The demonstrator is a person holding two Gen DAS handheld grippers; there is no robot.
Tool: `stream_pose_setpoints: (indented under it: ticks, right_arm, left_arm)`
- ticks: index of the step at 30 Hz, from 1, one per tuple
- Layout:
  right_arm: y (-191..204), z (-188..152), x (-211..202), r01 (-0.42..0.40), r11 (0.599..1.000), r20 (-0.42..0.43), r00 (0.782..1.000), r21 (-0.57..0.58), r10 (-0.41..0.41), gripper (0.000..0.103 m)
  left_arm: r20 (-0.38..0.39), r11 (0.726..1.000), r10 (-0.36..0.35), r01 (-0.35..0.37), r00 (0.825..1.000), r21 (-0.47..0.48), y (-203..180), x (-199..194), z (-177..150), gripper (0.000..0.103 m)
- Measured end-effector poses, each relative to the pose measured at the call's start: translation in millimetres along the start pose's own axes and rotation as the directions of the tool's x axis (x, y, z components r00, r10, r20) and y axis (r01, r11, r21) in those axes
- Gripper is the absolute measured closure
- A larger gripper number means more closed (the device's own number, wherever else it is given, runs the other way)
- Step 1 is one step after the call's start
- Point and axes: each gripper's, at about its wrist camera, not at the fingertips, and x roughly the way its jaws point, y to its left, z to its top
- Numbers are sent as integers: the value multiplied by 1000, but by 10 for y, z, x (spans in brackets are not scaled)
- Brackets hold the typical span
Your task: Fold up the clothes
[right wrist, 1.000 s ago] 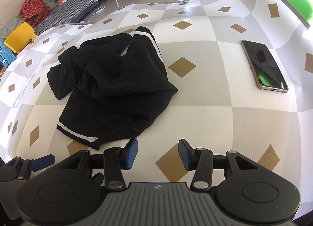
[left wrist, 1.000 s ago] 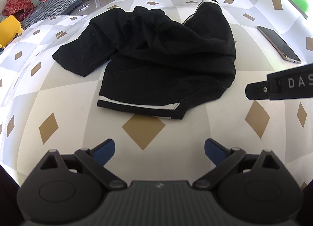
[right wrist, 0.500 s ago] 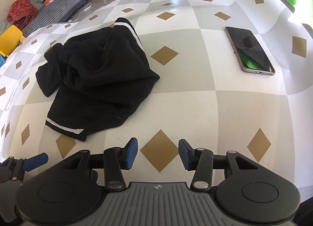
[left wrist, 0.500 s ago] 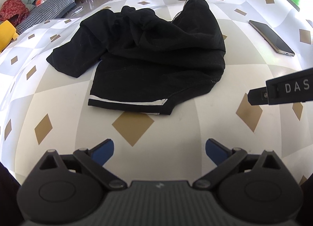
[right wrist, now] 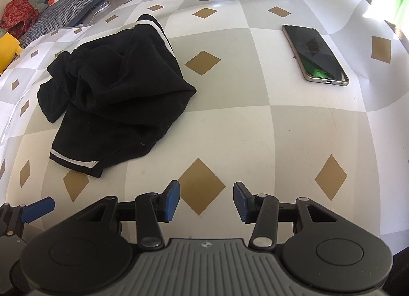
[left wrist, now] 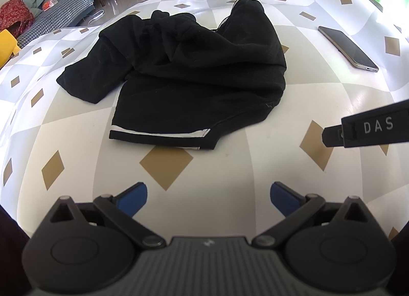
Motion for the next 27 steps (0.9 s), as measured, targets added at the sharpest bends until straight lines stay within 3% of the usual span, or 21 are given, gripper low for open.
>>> stream_pose_setpoints:
  ticks: [27]
  right_arm:
    - [43,-72,98,16,999,-19,1000,34,-15,58]
  left_arm:
    - [-26,998,6,-7,1000,-65,131,77,-4,0]
